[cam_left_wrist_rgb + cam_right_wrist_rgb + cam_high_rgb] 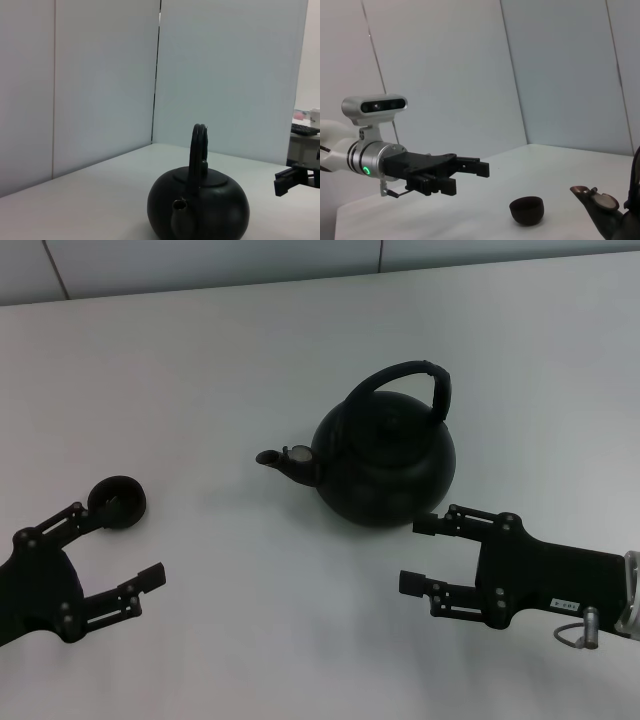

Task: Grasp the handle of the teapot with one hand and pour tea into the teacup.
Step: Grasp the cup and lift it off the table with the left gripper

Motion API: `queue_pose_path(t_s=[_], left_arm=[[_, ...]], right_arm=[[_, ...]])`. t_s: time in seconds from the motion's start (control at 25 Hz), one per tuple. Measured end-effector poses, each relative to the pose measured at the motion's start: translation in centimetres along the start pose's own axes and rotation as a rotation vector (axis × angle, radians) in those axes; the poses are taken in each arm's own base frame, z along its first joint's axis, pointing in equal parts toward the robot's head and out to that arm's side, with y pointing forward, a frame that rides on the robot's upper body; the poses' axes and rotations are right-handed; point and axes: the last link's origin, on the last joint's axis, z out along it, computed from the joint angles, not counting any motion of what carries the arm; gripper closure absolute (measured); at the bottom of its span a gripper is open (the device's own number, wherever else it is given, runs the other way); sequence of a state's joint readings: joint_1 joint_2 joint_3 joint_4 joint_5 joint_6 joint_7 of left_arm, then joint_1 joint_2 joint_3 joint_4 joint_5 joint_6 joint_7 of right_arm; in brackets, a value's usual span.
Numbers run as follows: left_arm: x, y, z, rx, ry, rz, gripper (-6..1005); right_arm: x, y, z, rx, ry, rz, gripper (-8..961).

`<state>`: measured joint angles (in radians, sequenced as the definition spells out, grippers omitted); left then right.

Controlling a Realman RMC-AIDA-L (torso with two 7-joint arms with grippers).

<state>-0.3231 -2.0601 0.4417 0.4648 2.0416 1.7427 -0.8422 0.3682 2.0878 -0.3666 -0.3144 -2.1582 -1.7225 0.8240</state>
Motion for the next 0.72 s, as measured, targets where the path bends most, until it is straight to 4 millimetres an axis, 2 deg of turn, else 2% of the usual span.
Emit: queue_pose_path(t_s=[0.44, 0.72], left_arm=[[0.0, -0.2, 0.2, 0.004, -0.005, -0.007, 139], [-0.4, -1.3, -0.6, 0.182, 0.054, -0.006, 139]], right_arm=[[0.0, -0.1, 0.1, 0.003, 0.004, -0.003, 224], [-0.2, -0.4, 0.3, -0.001, 0.005, -0.010, 223]])
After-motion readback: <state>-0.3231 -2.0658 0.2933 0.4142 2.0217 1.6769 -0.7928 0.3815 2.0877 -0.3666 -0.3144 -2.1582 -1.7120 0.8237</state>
